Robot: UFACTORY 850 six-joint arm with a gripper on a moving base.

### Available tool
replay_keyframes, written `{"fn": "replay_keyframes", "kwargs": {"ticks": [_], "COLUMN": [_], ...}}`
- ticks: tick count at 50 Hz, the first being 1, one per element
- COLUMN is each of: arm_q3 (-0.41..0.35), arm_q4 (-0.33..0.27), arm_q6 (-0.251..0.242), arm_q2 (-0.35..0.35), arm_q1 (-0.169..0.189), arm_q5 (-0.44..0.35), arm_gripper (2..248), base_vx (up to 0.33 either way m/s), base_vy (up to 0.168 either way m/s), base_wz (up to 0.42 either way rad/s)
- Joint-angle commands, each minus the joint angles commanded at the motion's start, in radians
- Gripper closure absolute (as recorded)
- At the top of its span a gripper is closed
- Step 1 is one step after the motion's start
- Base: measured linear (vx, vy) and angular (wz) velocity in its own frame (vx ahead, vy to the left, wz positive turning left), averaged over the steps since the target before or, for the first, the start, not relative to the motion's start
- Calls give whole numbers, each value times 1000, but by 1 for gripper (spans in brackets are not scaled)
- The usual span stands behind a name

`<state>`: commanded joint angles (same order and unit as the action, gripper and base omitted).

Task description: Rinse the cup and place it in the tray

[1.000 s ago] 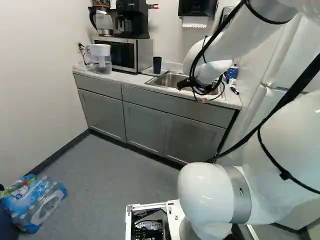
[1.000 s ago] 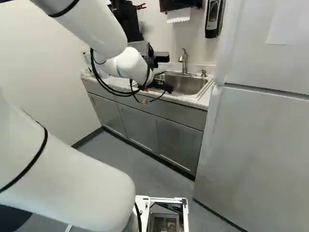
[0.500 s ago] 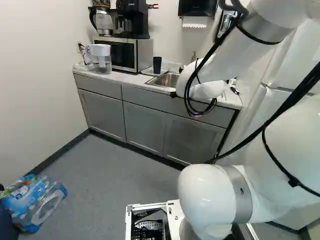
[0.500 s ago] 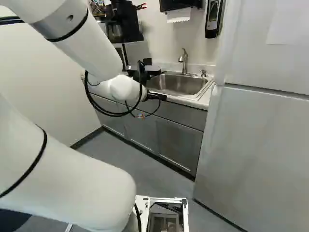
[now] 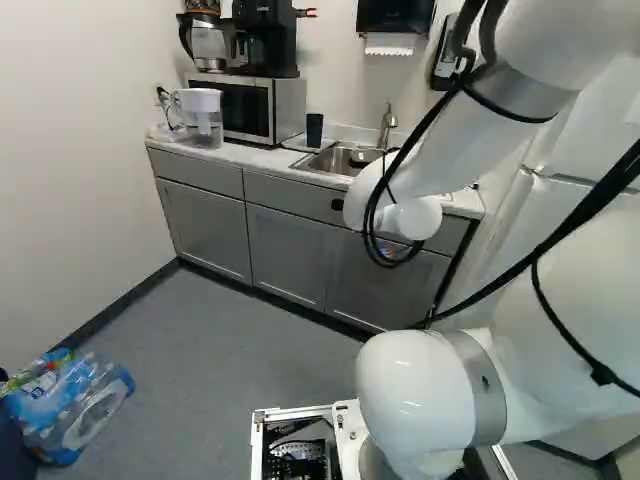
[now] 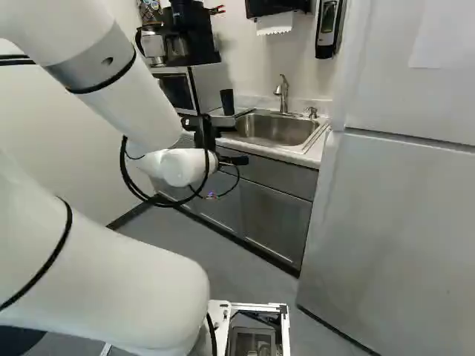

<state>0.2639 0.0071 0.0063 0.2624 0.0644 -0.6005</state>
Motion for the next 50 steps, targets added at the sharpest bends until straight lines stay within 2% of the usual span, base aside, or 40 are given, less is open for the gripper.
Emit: {"fn": "replay_keyframes", "kwargs": {"ticks": [27, 50], "arm_q3": [-111, -163], "arm_q4": [-4, -7], "arm_q6": [-4, -6], "arm_q2": [11, 16], "arm_q1": [-40, -59], "arm_q5": [-171, -251], "arm_gripper": [3, 3], "base_vx": [0, 0], "base_vy": [0, 0], "base_wz": [0, 0]}}
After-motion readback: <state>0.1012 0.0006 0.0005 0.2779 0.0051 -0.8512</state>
